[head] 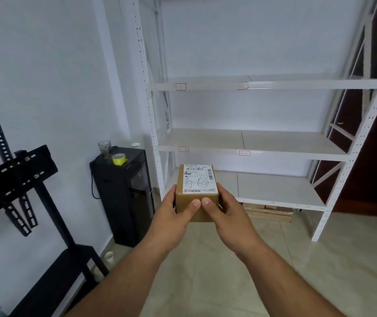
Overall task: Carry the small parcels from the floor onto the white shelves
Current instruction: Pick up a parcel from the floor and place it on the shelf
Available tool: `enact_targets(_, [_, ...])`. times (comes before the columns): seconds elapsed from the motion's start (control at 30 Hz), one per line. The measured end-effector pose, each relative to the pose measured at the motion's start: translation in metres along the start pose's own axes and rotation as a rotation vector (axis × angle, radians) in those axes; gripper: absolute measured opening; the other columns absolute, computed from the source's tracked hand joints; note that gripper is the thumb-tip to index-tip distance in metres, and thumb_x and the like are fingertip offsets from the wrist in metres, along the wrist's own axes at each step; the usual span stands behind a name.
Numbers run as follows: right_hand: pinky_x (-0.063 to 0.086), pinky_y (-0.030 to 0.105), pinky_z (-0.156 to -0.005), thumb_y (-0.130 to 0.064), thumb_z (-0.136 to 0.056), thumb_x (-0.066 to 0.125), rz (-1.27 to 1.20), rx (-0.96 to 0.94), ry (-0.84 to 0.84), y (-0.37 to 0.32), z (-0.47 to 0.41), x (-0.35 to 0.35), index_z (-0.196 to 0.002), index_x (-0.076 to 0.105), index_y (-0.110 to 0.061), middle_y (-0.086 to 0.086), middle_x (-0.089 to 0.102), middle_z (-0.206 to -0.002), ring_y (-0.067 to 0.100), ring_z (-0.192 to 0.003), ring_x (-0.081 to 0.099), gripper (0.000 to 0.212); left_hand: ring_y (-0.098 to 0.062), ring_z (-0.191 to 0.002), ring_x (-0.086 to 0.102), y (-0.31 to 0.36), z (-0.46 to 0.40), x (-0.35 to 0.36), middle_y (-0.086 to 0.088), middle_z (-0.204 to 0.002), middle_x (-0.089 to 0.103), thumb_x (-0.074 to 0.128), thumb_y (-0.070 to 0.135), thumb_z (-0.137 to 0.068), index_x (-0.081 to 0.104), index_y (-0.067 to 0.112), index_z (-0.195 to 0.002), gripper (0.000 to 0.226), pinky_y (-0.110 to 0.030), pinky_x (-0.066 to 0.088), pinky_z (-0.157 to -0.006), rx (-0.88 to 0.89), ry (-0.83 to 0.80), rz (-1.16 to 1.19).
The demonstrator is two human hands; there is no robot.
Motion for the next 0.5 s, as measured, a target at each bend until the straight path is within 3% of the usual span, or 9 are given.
enact_targets(0.07, [0.054,0.028,-0.112,-0.030,-0.105,0.067,0.014,-0.006,0.006,0.005,-0.037,0.009,-0.150,0.062,-0.037,-0.018,0.075,-0.140,-0.002,-0.129,0.068,0.045,0.005,-0.120,0.068,-0.007,-0.037,-0.010,0.029,-0.128,0.073,0.075,0.044,-0.095,0.058,0.046,-0.145,0.053,-0.023,0.054,-0.101,0.001,0.009,0.018])
enact_targets(0.23, [0.056,0.021,-0.107,-0.031,-0.106,0.067,0.045,-0.023,0.029,0.012,-0.130,0.034,-0.152,0.060,-0.038,-0.019,0.075,-0.140,-0.006,-0.126,0.069,0.047,0.014,-0.108,0.069,-0.016,-0.135,-0.044,0.036,-0.114,0.074,0.075,0.038,-0.096,0.060,0.051,-0.131,0.040,-0.011,0.055,-0.082,0.006,-0.004,0.055])
enact_targets(0.3, [0.056,0.024,-0.109,-0.032,-0.105,0.067,0.050,-0.027,0.046,0.011,-0.165,0.042,-0.154,0.058,-0.038,-0.018,0.074,-0.142,-0.003,-0.129,0.068,0.049,0.009,-0.109,0.071,-0.015,-0.172,-0.057,0.033,-0.115,0.075,0.075,0.038,-0.096,0.061,0.051,-0.128,0.037,-0.019,0.056,-0.091,0.007,-0.005,0.055])
enact_targets(0.37, [0.056,0.026,-0.110,-0.034,-0.105,0.067,0.070,-0.035,0.057,0.011,-0.200,0.048,-0.152,0.059,-0.039,-0.019,0.074,-0.141,-0.002,-0.130,0.068,0.048,-0.002,-0.120,0.069,-0.014,-0.208,-0.067,0.025,-0.127,0.073,0.075,0.043,-0.096,0.060,0.049,-0.138,0.046,-0.034,0.057,-0.103,0.009,-0.010,0.036])
enact_targets(0.5, [0.054,0.033,-0.115,-0.040,-0.105,0.065,0.100,-0.033,0.068,0.014,-0.267,0.052,-0.154,0.057,-0.041,-0.018,0.071,-0.146,0.006,-0.136,0.065,0.049,-0.012,-0.126,0.067,-0.014,-0.275,-0.076,0.020,-0.136,0.070,0.074,0.051,-0.093,0.056,0.046,-0.148,0.058,-0.047,0.056,-0.109,0.026,-0.001,0.008])
Point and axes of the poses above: each hand's wrist, its own z-axis away from the middle knuckle, its own x-axis out of the palm, y = z × x, the point moved 2 cm from there along -z, towards the middle knuckle
